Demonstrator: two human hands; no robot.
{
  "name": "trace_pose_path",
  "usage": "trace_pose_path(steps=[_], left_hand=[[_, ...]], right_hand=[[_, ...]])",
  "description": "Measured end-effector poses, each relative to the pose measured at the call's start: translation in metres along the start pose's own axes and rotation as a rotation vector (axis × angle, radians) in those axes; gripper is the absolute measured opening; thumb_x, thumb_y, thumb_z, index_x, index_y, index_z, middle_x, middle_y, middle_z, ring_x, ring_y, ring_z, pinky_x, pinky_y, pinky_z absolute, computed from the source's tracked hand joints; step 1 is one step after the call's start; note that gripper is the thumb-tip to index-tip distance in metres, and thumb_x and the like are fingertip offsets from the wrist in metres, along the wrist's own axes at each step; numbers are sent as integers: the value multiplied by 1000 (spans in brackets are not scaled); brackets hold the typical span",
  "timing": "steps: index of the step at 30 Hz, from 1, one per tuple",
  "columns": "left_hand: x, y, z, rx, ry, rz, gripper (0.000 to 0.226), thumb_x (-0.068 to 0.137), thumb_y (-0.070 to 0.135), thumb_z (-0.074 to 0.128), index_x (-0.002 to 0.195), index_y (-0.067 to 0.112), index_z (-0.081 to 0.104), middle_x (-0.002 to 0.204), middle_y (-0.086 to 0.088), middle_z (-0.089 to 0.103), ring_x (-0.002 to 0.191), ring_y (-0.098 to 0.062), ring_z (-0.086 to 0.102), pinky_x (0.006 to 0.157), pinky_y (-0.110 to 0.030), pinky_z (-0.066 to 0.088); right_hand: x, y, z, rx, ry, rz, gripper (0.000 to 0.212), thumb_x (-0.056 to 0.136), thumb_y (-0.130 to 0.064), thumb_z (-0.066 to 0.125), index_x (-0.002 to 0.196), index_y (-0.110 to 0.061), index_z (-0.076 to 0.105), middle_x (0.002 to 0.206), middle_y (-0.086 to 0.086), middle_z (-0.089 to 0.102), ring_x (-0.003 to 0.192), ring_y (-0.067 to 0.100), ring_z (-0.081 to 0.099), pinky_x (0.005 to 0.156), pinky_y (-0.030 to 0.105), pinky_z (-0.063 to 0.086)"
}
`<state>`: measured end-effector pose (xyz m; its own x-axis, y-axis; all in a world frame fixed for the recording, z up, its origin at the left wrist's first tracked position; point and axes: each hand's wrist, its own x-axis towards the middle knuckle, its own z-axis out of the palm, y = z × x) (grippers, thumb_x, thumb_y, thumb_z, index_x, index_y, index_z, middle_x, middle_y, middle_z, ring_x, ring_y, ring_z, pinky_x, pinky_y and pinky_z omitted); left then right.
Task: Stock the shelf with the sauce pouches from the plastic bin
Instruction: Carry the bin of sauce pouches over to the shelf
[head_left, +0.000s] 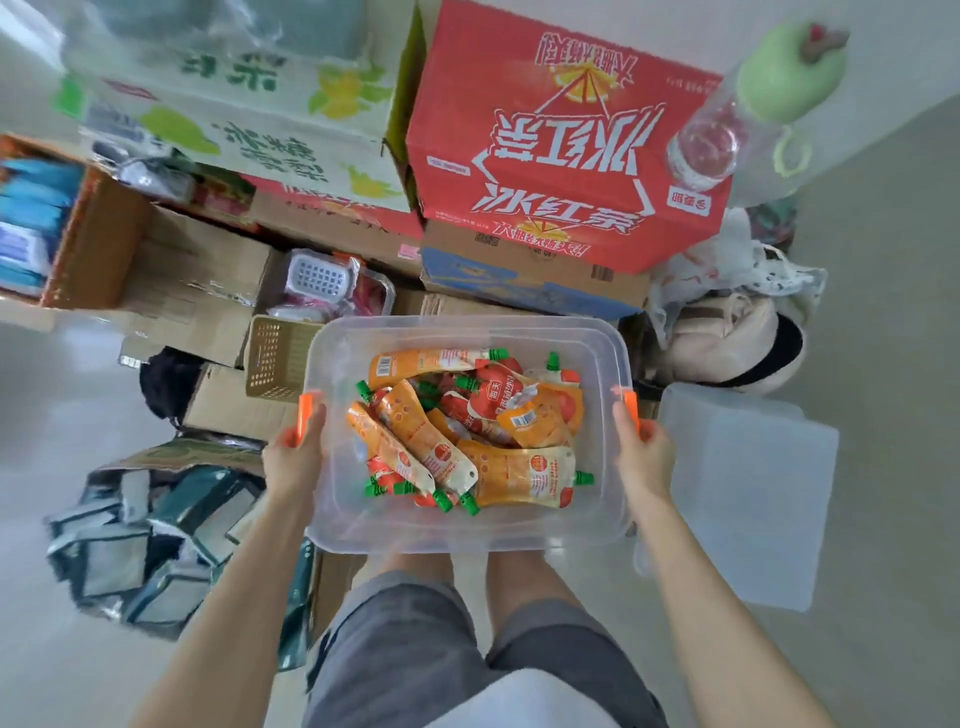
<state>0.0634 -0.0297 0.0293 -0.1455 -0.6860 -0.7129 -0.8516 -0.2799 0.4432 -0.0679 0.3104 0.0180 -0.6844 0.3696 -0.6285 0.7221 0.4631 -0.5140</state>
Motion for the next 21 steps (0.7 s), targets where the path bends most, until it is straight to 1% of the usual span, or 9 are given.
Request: trace_pose_path(steps=[3,5,7,9,11,14,17,19,21], left_hand=[[-45,-28,-20,-110,84,-3,50,81,60,57,67,13,47,58,-1,41,53,-16,37,48,-29,28],[-78,-52,-28,-183,161,-21,53,82,62,55,62,15,41,57,-1,38,52,-17,35,47,-30,27],[-110,-79,-33,-263,260,-99,57,78,68,54,59,16,38,56,-1,37,50,-17,34,46,-29,26],[-140,-108,-36,-372,340,-199,60,70,73,55,60,17,37,55,0,36,48,-17,34,46,-29,26],[-162,-138,-41,-485,388,-258,60,68,73,57,63,17,40,60,-2,37,52,-17,34,50,-31,26],[-188,-184,-50,-624,451,-255,60,70,73,59,64,18,36,63,-3,30,54,-17,29,52,-31,21],[-211,-227,-58,-750,561,-280,55,72,70,61,68,18,40,63,-2,31,55,-17,29,52,-32,22],[-226,-256,-62,-826,631,-309,53,74,67,61,68,19,40,64,-1,34,56,-16,29,52,-31,23],[-240,-289,-66,-897,695,-344,50,76,64,60,67,19,38,65,-3,34,56,-17,29,52,-32,22]], right_hand=[[-12,-5,-16,-41,-101,-95,51,81,-60,59,95,-11,57,90,6,62,84,24,59,79,40,48],[-19,-15,-24,-75,-192,-172,44,84,-57,57,96,-14,55,92,4,61,86,24,58,78,38,46],[-29,-32,-27,-102,-282,-263,42,85,-59,54,96,-18,56,91,0,61,83,19,58,72,33,45],[-42,-51,-24,-132,-379,-355,43,85,-62,51,93,-21,59,86,-4,60,80,16,56,71,30,43],[-57,-67,-17,-187,-465,-430,43,88,-61,47,95,-22,62,91,-6,60,87,14,55,76,29,42],[-83,-75,1,-301,-565,-560,43,89,-60,45,94,-21,65,97,-2,63,89,15,58,78,28,44],[-116,-74,23,-387,-664,-633,57,88,-61,46,112,-13,64,107,4,65,98,21,59,81,32,44],[-141,-68,37,-456,-727,-691,58,88,-61,46,115,-13,63,110,4,65,97,20,58,81,32,43],[-168,-58,52,-520,-771,-719,56,87,-62,48,114,-15,63,107,2,65,97,20,59,86,37,48]])
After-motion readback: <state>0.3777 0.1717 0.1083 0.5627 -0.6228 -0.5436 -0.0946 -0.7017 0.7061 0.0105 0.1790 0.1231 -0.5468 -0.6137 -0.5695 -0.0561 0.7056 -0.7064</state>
